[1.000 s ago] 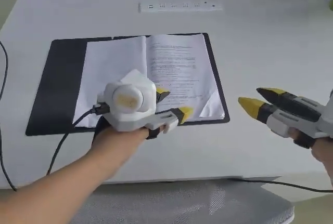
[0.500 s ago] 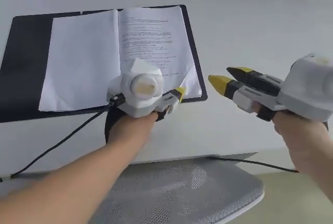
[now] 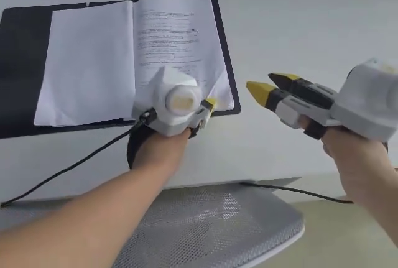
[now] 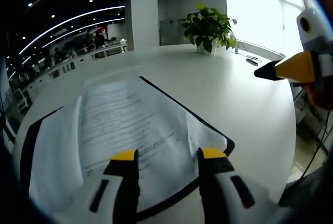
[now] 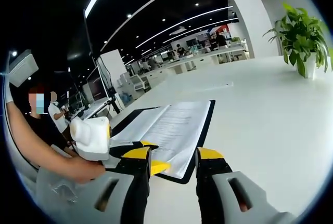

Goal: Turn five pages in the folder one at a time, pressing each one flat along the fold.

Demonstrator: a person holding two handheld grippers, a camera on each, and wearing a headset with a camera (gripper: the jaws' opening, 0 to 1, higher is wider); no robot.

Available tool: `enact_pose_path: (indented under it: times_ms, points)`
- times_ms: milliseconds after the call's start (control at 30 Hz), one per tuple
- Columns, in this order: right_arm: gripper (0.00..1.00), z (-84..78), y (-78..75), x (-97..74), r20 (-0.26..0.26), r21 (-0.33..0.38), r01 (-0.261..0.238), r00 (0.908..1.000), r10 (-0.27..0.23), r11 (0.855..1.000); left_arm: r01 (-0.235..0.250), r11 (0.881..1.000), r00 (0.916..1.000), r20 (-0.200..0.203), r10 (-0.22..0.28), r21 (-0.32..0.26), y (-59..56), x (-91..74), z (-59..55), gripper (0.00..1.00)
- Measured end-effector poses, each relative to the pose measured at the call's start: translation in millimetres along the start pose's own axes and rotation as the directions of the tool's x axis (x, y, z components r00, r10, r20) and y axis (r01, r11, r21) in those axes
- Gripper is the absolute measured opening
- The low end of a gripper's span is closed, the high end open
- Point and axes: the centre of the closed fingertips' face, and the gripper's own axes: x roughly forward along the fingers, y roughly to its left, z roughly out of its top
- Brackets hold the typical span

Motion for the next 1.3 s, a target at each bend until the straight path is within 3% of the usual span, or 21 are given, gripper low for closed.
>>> enact_pose_path:
  times_ms: [267,433,833,1033,1300]
  points:
    - [0.33,0.7,2.9,3.9,0.004,0.003,-0.009,1.0,0.009,1.0,0.001,1.0,1.0,0.001,-0.001,0.008,-1.3,1.9,0.0,0.32]
    - [0.33,2.1,4.4,5.6,0.004,-0.004,-0.01,0.9999,0.01,1.0,0.025,0.999,0.9996,0.008,-0.025,0.033,-10.8,2.8,0.4,0.23]
    - [0.32,4.1,4.1,5.7,0.01,0.002,-0.006,0.9999,0.006,1.0,0.054,0.996,0.9986,-0.004,-0.054,0.072,-8.9,3.9,1.4,0.16]
    - [0.32,3.6,6.3,9.7,0.007,0.002,-0.011,0.9999,0.011,1.0,0.045,0.998,0.9989,-0.01,-0.045,0.047,-2.1,4.8,2.2,0.08]
    - [0.31,5.0,9.8,43.2,-0.033,-0.03,-0.045,0.9985,0.044,0.999,0.051,0.998,0.9986,-0.015,-0.051,0.042,-1.2,4.9,1.4,0.07]
